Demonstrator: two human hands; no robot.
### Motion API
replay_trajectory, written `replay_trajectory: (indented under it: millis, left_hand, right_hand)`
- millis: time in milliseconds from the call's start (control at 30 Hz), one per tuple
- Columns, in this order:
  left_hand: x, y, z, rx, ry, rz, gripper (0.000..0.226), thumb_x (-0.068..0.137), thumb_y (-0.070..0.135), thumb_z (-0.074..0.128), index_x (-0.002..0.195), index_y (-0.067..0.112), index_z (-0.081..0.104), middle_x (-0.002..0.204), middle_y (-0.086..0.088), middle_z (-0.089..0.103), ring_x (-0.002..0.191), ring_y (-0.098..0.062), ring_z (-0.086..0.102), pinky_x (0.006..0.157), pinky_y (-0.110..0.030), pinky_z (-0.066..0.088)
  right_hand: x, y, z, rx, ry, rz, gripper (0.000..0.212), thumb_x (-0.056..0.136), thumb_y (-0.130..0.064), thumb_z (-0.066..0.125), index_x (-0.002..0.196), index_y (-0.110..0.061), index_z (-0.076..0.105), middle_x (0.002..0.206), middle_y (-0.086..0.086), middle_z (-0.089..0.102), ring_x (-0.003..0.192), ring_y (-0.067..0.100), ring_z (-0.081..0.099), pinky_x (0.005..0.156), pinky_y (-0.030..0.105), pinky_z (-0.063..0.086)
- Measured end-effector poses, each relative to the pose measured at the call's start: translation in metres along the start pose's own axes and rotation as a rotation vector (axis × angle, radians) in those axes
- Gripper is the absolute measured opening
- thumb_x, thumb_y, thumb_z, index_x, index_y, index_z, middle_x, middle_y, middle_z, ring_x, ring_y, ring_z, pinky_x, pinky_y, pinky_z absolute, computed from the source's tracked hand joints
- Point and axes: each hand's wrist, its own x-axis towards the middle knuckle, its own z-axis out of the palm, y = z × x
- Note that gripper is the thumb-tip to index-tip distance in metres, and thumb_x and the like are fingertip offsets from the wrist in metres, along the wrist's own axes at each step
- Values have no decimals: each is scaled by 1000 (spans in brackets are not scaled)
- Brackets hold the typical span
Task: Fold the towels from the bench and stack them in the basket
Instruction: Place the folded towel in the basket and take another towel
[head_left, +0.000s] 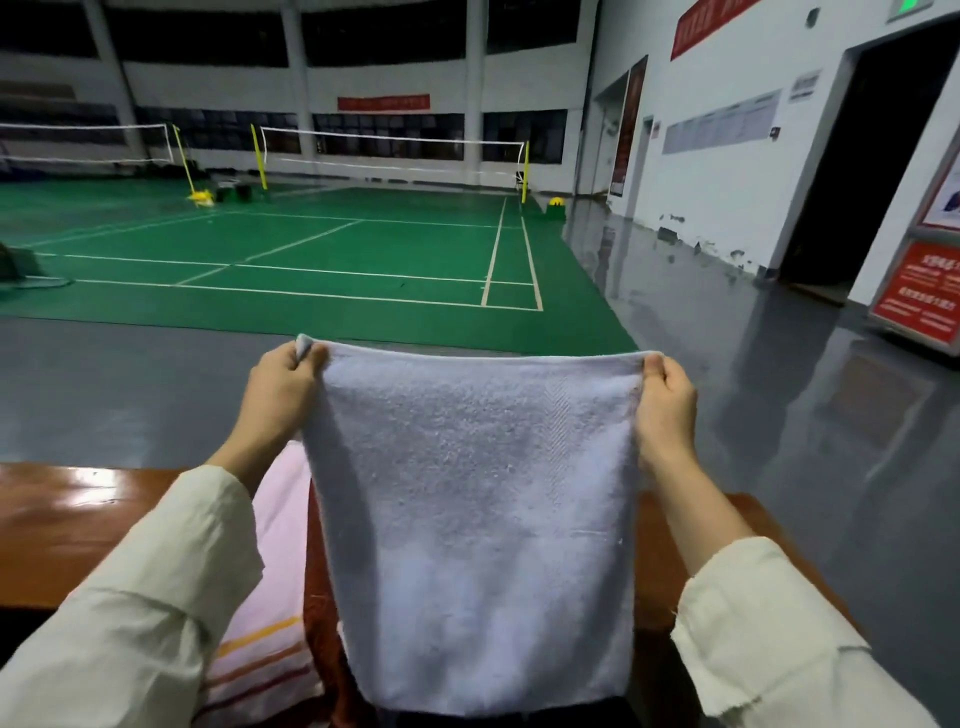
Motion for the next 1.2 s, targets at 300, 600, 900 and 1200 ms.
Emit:
replay_trajectory:
  millis: [300,600,900,1200]
  left_hand:
    - [42,66,-2,-106,105,172,37,100,19,44,64,22,35,63,6,38,57,-4,30,48,-15,28]
    - [-39,-31,23,157,8,214,25,101,20,43,79,9,40,62,-11,45,60,-28,41,58,-36,19]
    - [-130,-129,39,258,-183,-24,23,100,21,46,81,8,48,73,-8,56,73,-30,53,65,-37,32]
    - [-113,-135,50,229,-358,-119,18,97,18,50,85,7,57,79,-3,60,79,-21,52,66,-30,31]
  right_hand:
    - [47,-35,21,140,145,-40,21,102,-23,40,103,-16,60,97,-1,56,90,9,47,75,20,39]
    - [-18,54,3,52,141,127,20,103,-20,38,97,-12,56,93,5,55,88,14,47,61,16,38]
    - [-115,175,-17,-115,85,388,27,102,-25,37,102,-9,58,100,8,62,96,25,56,88,35,45]
    - [-114,177,16,-475,-156,241,37,92,-1,48,128,-8,54,132,11,47,124,27,44,105,36,35]
